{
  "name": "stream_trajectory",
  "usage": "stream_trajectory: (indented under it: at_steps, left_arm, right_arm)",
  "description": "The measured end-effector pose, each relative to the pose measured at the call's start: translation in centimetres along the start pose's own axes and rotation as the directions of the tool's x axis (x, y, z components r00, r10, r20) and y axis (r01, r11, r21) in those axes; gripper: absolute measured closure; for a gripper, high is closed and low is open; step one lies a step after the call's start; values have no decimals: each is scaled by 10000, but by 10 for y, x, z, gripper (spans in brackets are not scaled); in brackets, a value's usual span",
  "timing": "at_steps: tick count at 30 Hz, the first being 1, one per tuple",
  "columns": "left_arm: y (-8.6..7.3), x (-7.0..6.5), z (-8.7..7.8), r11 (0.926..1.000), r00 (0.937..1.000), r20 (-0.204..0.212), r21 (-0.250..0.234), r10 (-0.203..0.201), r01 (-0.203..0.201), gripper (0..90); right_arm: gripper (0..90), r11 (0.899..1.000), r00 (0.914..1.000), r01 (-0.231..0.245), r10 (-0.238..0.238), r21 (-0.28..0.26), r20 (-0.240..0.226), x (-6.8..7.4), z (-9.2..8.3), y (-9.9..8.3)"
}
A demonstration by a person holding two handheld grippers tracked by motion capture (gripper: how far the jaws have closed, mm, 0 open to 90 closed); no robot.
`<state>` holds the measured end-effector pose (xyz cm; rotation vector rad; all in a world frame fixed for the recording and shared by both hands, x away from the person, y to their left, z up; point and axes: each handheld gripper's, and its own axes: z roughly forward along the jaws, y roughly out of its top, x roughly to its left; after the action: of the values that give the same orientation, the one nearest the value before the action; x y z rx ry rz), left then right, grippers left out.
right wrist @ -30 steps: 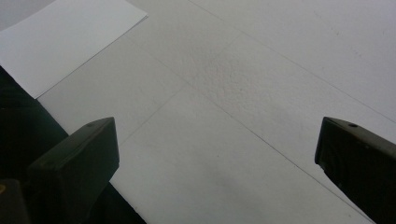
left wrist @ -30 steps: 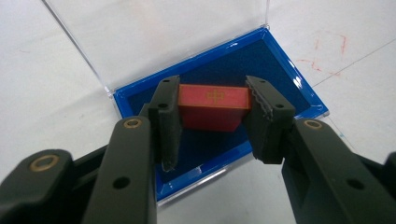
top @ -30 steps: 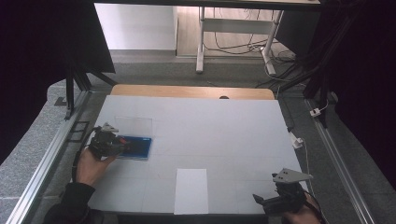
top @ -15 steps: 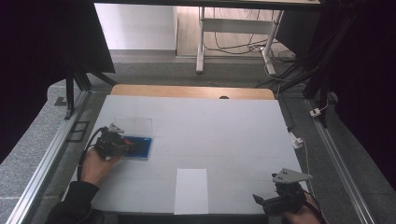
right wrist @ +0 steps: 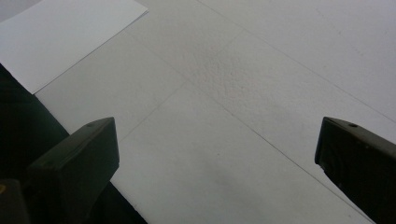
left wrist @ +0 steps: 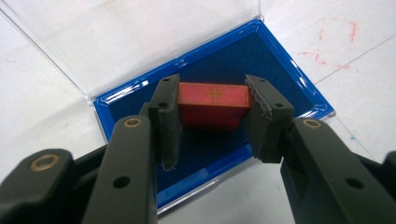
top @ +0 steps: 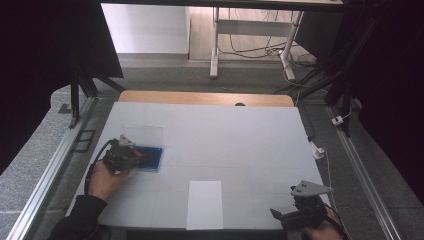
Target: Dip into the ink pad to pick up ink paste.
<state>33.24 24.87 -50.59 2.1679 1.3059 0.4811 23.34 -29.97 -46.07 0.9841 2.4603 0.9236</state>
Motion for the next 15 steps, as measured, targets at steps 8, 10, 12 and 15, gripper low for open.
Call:
stream_trajectory:
  at_steps: [8, 10, 12, 15]
  left_arm:
    - [-5, 12, 1, 9963, 9936, 796, -265, -798, 821, 588]
    - [-3, 9, 1, 9982, 9968, 561, -181, -564, 575, 588]
    - [-2, 5, 1, 9992, 9987, 334, -118, -388, 392, 588]
    - [0, 2, 0, 9998, 9997, 133, -37, -203, 203, 588]
  right_arm:
    - [0, 10000, 10000, -38, 38, -50, -21, -1, 0, 0]
    - [0, 10000, 10000, -58, 58, -50, -14, -1, 0, 0]
    - [0, 10000, 10000, -56, 56, -29, 10, -1, 0, 0]
    - [0, 9999, 9999, -155, 155, -57, 52, -2, 0, 0]
